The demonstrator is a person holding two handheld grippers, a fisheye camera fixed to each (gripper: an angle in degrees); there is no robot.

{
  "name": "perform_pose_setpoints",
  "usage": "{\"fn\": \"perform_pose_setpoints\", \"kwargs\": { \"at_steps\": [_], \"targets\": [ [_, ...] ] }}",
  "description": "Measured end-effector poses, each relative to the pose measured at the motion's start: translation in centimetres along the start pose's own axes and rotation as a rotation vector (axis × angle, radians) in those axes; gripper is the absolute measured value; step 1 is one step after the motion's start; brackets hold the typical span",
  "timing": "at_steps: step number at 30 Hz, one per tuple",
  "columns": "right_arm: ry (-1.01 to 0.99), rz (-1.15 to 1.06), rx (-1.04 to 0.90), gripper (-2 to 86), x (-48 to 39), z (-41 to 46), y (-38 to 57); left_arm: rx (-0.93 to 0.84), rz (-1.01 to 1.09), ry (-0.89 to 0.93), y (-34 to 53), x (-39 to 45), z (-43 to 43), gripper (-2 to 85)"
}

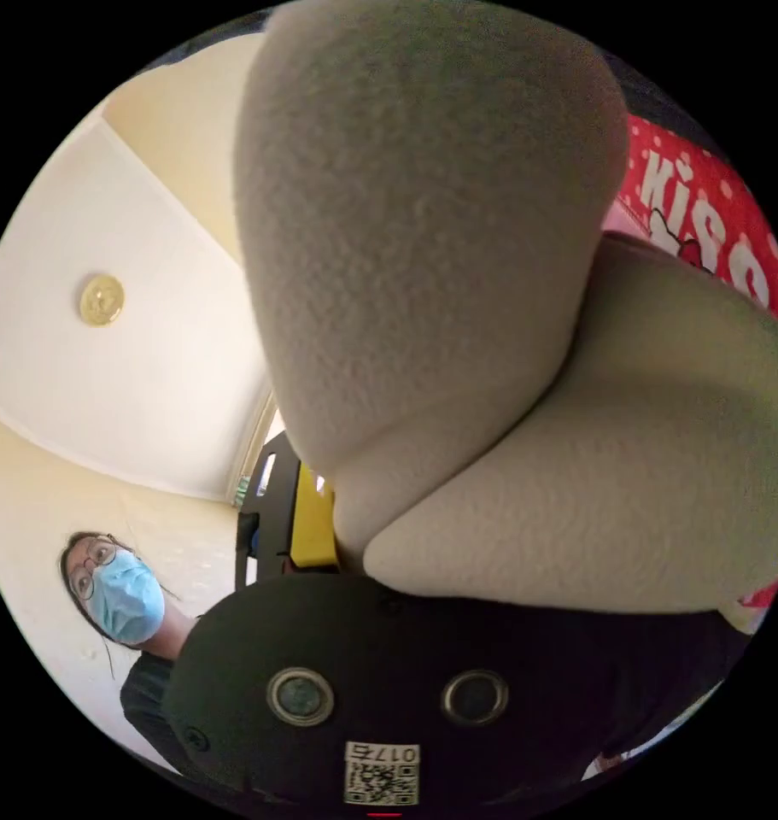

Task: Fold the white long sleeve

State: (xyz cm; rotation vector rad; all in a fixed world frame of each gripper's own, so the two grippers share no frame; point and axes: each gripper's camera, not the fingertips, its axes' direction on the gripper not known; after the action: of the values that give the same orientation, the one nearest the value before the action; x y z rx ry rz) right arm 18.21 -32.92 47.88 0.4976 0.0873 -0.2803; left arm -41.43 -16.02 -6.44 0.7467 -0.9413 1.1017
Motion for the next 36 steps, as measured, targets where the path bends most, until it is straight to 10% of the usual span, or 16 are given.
{"fn": "perform_pose_setpoints", "kwargs": {
  "at_steps": [8, 15, 23, 31, 36],
  "targets": [
    [-0.363, -0.521, 0.013, 12.5, -11.8, -3.2, 2.1, 0.047, 0.081, 0.193, 7.6, 3.5, 0.8, 9.3],
    [-0.205, -0.928, 0.145, 11.8, -27.3, -8.6, -1.0, -0.011, 0.137, 0.114, 8.5, 5.8, 4.3, 10.0],
    [0.378, -0.153, 0.521, 9.8, -13.8, -20.0, -11.3, -0.085, 0.122, 0.077, 8.5, 7.0, 8.4, 10.0],
    [0.603, -0.406, 0.766, 1.0, -5.5, -11.6, 3.8, -0.022, 0.134, -0.026, 6.1, 9.0, 8.9, 9.5],
    [0.649, -0.329, 0.485, 0.5, 1.7, 0.0, 2.4, 0.204, 0.130, -0.169, 3.9, 9.7, 3.3, 6.4]
  ]
}}
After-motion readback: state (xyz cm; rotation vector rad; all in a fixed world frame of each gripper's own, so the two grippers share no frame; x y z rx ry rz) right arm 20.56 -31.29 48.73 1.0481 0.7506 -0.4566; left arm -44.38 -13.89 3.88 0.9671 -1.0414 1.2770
